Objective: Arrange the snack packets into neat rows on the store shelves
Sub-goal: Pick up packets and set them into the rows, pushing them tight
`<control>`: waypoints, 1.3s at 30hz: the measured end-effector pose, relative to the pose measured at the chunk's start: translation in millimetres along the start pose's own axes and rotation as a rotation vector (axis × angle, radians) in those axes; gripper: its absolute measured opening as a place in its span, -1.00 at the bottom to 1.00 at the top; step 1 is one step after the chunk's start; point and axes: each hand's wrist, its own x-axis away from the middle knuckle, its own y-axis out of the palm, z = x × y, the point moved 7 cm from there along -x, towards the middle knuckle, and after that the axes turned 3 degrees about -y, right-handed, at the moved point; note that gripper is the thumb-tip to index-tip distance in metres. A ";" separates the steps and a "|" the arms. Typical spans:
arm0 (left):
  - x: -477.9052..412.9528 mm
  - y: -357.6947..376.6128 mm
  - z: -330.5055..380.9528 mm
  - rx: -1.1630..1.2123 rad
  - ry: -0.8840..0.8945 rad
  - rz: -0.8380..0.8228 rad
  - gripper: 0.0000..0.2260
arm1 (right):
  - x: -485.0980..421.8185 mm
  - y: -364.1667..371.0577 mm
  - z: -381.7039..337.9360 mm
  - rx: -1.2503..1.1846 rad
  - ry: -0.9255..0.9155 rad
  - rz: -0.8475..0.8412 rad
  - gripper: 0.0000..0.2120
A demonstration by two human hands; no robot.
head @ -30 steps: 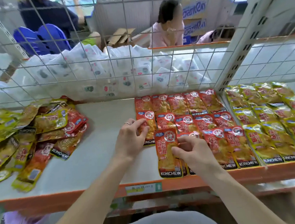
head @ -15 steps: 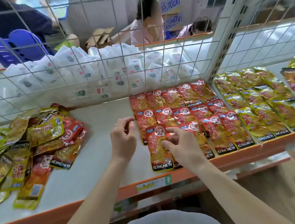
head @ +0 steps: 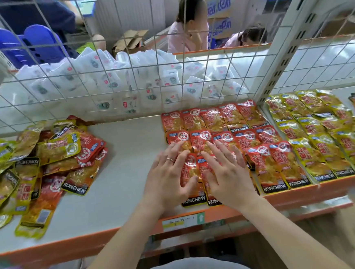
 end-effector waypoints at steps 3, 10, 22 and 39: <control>-3.0 0.3 0.3 -0.033 -0.038 -0.011 -0.34 | -1.1 9.9 -3.6 0.028 -0.016 -0.072 -0.43; 0.8 -0.8 2.6 -0.088 -0.010 0.000 -0.35 | 0.8 11.5 -2.8 0.013 -0.032 -0.068 -0.45; -2.4 2.2 3.2 -0.087 -0.029 -0.012 -0.38 | 1.0 12.0 -1.3 -0.057 -0.022 -0.061 -0.44; -0.2 -1.1 9.2 -0.110 0.064 -0.024 -0.35 | 23.1 1.8 49.5 0.068 0.077 -0.106 -0.43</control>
